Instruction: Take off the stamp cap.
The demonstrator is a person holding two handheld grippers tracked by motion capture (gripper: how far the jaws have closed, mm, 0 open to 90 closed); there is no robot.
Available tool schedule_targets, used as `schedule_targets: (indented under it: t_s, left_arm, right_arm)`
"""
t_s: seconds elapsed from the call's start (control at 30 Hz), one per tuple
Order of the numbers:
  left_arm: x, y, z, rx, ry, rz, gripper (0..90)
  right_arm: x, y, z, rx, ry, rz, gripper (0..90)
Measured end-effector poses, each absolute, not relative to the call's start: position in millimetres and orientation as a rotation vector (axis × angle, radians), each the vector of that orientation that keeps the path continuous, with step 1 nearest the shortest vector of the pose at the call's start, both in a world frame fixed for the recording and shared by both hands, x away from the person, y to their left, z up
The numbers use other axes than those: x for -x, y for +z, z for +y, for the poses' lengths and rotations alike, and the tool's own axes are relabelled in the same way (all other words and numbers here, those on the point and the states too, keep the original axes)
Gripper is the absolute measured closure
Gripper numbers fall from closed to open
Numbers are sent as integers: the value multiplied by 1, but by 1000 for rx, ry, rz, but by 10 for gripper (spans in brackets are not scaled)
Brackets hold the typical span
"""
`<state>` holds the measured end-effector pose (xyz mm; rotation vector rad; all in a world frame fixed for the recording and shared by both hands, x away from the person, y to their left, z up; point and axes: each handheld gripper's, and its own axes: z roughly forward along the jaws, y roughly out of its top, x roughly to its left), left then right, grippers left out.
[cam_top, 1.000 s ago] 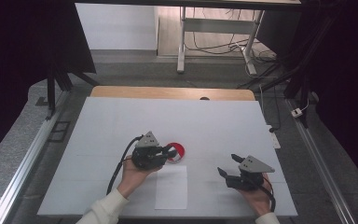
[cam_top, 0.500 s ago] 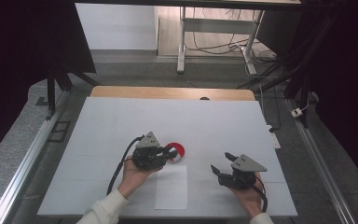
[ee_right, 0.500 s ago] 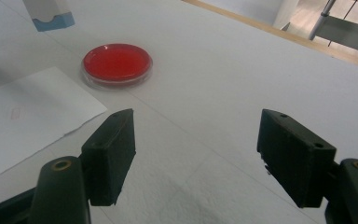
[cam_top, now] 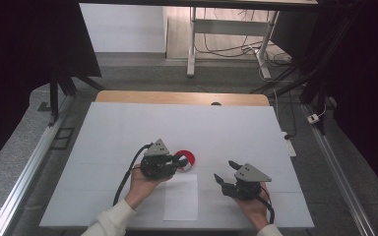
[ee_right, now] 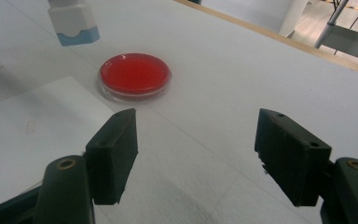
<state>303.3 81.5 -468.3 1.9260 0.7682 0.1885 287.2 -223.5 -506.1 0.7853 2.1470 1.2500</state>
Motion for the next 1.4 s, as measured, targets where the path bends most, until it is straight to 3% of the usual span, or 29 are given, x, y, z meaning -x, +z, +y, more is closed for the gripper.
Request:
schedule_targets:
  t_s: [1.4]
  left_arm:
    - [-303,-472,77,-1939,179,767,751]
  right_arm:
    - [-287,-517,-180,-692,1238,2210,310]
